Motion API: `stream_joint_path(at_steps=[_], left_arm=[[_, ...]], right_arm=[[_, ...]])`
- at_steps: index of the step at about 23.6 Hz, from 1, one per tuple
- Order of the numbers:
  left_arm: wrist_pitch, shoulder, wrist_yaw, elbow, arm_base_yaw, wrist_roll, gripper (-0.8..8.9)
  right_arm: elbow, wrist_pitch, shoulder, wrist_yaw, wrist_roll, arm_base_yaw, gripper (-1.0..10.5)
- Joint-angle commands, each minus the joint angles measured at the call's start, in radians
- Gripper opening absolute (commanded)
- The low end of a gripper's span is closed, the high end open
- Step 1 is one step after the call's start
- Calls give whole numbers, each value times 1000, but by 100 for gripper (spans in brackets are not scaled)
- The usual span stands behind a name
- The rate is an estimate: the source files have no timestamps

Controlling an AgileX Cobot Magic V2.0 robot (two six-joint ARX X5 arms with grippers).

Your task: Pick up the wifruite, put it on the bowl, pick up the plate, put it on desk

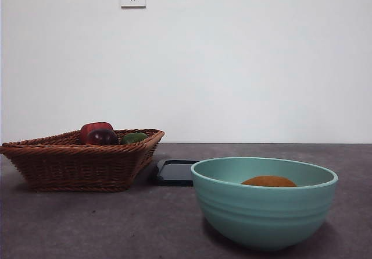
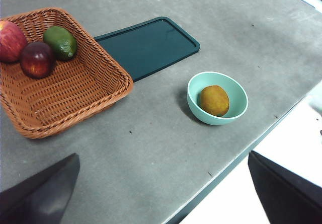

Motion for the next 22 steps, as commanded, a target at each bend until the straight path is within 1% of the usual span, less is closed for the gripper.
stream_joint_path(at_steps=[1, 5, 6, 8, 9, 10, 15, 19, 22], left_arm=[[15, 0, -2, 10, -12, 12, 531], [15, 0, -2, 10, -12, 13, 531], [15, 0, -2, 10, -12, 13, 531], [15, 0, -2, 10, -12, 13, 531], [15, 0, -2, 10, -12, 13, 531], [14, 0, -2, 10, -12, 13, 531], [15, 0, -2, 10, -12, 13, 531], [15, 0, -2, 10, -12, 13, 531], [15, 0, -2, 10, -12, 13, 531]], right_arm=[[16, -24, 93, 0, 16, 20, 566], [16, -61, 298, 10, 12, 65, 565], [16, -59, 344, 25, 13, 77, 565], [16, -57, 433, 96, 6, 97, 565], [16, -59, 478, 127, -11, 108, 565], [16, -62, 514, 145, -19, 114, 565], [16, -78, 653, 147, -32, 130, 565], [16, -105, 737, 194, -47, 145, 565], [16, -109, 785, 198, -51, 158, 565]])
